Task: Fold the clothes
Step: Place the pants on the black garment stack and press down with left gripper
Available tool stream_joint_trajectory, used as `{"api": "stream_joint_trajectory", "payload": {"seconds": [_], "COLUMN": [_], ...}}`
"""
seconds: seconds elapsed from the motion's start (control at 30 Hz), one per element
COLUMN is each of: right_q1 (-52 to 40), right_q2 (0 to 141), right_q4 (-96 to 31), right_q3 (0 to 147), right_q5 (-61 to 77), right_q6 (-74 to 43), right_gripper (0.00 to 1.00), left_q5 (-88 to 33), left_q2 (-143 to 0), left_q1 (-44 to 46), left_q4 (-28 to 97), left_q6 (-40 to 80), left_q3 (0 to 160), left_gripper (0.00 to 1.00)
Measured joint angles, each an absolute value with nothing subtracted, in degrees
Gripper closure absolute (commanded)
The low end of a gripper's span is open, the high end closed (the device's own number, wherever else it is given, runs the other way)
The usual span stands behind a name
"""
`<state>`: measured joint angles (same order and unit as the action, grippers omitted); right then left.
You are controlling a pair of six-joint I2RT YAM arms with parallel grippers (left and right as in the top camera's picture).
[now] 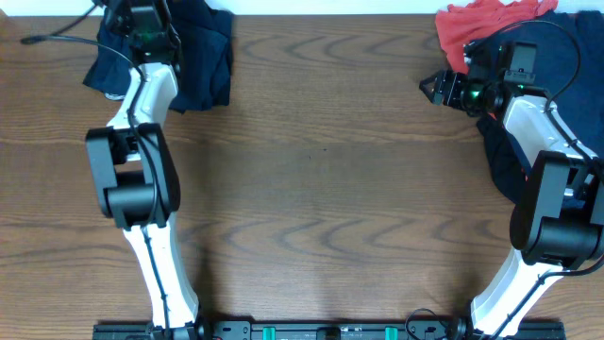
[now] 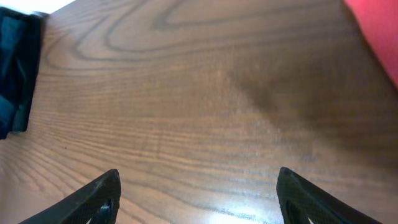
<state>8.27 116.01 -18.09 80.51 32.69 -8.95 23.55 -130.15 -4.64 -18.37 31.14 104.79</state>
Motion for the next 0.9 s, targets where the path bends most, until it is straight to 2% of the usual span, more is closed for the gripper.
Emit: {"api": "stream_joint_trajectory", "payload": {"seconds": [0.03,0.27,0.53,0.67,0.9], "right_q1": [8.3,8.3,8.3,8.3,8.3], "right_q2": [116.0,112.4,88.9,77.4,66.5], "right_q4": [-17.7,-17.7,-20.9,-23.9,-24.9], "right_q3": [80.5,80.4,80.4,80.6,80.6], "right_q5": [32.8,32.5,28.4,27.5,27.0], "right_q6": [-8.5,-3.0,1.7,2.4,2.8], "right_gripper": [0.01,0.01,0.01,0.01,0.01], "left_q5": [23.4,22.9,22.2,21.6,20.4], "left_q2": [-128.1,-113.7,-102.1,-101.9,-102.0], "left_q1": [-4.6,-2.9,2.9,4.3,4.4], "left_q4": [-14.8,9.1,31.0,35.8,37.5], "left_q6": [29.8,24.9,23.3,23.3,23.3], "left_q3": [104.7,104.7,105.2,105.2,105.1], "left_gripper": [0.02,0.02,0.02,0.02,0.02]}}
